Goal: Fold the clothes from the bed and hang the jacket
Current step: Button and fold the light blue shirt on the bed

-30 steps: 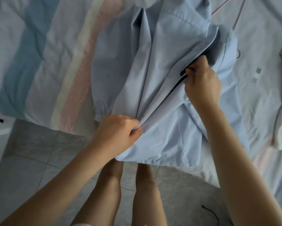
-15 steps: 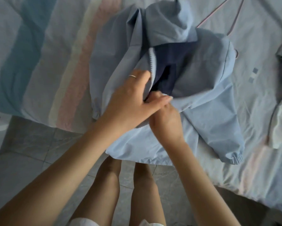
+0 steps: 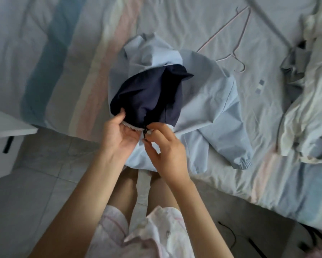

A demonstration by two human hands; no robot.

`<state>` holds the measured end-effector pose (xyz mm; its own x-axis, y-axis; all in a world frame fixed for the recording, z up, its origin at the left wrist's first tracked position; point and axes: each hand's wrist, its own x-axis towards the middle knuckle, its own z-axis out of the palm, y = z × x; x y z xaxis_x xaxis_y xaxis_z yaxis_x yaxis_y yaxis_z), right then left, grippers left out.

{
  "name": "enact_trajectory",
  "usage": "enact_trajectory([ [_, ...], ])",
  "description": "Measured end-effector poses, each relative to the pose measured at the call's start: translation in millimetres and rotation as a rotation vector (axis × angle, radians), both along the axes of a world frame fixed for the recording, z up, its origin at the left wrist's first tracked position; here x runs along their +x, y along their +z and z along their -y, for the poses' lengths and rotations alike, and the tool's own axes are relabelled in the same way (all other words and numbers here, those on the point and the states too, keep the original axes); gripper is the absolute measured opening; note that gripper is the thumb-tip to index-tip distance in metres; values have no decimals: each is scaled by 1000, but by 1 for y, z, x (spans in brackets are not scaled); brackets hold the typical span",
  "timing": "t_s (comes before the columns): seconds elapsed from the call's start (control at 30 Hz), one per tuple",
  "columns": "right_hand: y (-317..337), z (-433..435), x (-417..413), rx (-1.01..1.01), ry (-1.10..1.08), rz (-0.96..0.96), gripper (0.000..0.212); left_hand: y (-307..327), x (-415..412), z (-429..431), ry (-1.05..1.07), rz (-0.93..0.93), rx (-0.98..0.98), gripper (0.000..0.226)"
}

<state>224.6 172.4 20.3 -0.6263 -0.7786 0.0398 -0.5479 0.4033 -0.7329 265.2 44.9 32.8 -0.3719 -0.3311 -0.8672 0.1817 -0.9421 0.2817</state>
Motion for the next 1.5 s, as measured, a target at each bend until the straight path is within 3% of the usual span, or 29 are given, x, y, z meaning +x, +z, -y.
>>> enact_trajectory([
  [0.13,61,1,9,-134,-59,299,21,63,9,4,44,-70,-66,43],
  [0.23,99,9,3,-302,-384,391,2,112,-4,10,122,-177,-108,44],
  [0.3,114,13,-10,-302,-608,397,24,147,-15,5,112,-261,-119,47],
  [0.4,138,13,-47,-115,-624,431,71,205,-29,-11,35,-397,-141,30],
  [0.5,169,1,-83,-56,-567,541,89,252,-39,-20,-40,-407,-250,34],
  [0.57,182,-3,-96,-13,-509,566,76,272,-44,-20,-56,-413,-308,39],
  [0.67,203,-9,-112,-131,-441,436,34,301,-52,-25,-151,-384,-457,27],
  [0.7,207,-12,-114,-186,-436,385,30,305,-55,-26,-176,-351,-511,24],
  [0.8,221,-34,-112,-344,-515,295,41,308,-58,-23,-215,-273,-619,24],
  [0.93,253,-68,-125,-392,-664,162,45,306,-50,-6,-198,-100,-718,24],
  [1.07,294,-88,-134,-399,-534,388,39,319,-48,-4,-195,-57,-743,21],
  [1.23,322,-90,-129,-443,-518,1023,39,335,-44,4,-326,-163,-679,21],
  [1.5,353,-83,-137,-483,-380,1142,40,333,-23,26,-513,-40,-832,21],
])
